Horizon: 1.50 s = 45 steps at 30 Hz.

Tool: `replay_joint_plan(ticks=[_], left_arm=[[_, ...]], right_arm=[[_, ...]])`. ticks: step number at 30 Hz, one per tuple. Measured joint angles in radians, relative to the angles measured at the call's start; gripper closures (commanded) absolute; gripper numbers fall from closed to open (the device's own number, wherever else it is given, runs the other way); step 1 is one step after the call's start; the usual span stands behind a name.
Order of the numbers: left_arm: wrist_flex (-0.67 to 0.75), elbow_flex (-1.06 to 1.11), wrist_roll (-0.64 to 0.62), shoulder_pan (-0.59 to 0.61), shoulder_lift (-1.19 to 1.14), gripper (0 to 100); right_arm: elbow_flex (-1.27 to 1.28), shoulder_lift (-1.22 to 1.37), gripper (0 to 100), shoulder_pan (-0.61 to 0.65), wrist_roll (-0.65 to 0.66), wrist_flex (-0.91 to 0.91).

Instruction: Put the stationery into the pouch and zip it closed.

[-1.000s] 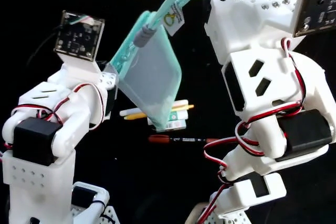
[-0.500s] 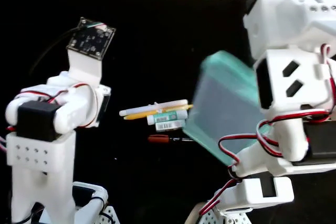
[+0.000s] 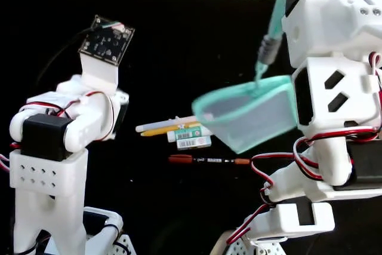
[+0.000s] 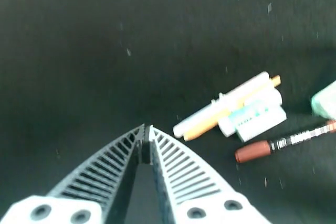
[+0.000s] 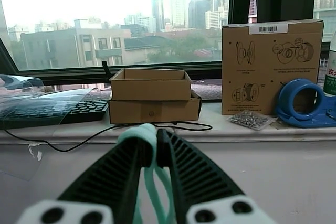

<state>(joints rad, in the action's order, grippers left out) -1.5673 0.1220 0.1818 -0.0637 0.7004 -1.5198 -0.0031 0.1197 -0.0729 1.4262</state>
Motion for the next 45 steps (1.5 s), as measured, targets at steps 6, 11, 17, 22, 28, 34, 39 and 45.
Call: replay_joint_plan(ticks=[6,11,17,22,28,34,39,45], left_arm=[[0.069,0.000,-0.175,0.000,0.000,98],[0.072,0.000,-0.356,0.000,0.000,82],[0.072,0.000,-0.543,-0.086,0.000,70],[0.072,0.000,-0.674,-0.175,0.000,70],[0.104,0.003,-0.747,-0.187,0.000,70],[0.127,0.005,-0.750,-0.195,0.000,70],[0.161,0.017,-0.753,-0.193,0.000,70],[0.181,0.020,-0.756,-0.330,-0.005,70]], right_arm=[[0.000,0.000,99.1,0.000,0.000,0.000],[0.000,0.000,99.1,0.005,0.000,0.000],[0.000,0.000,99.1,0.009,0.000,0.000],[0.000,0.000,99.1,0.009,0.000,0.000],[0.000,0.000,99.1,0.009,0.000,0.025],[0.000,0.000,99.1,0.009,-0.032,0.034],[0.000,0.000,99.1,0.009,-0.055,0.034],[0.000,0.000,99.1,0.009,-0.055,0.034]])
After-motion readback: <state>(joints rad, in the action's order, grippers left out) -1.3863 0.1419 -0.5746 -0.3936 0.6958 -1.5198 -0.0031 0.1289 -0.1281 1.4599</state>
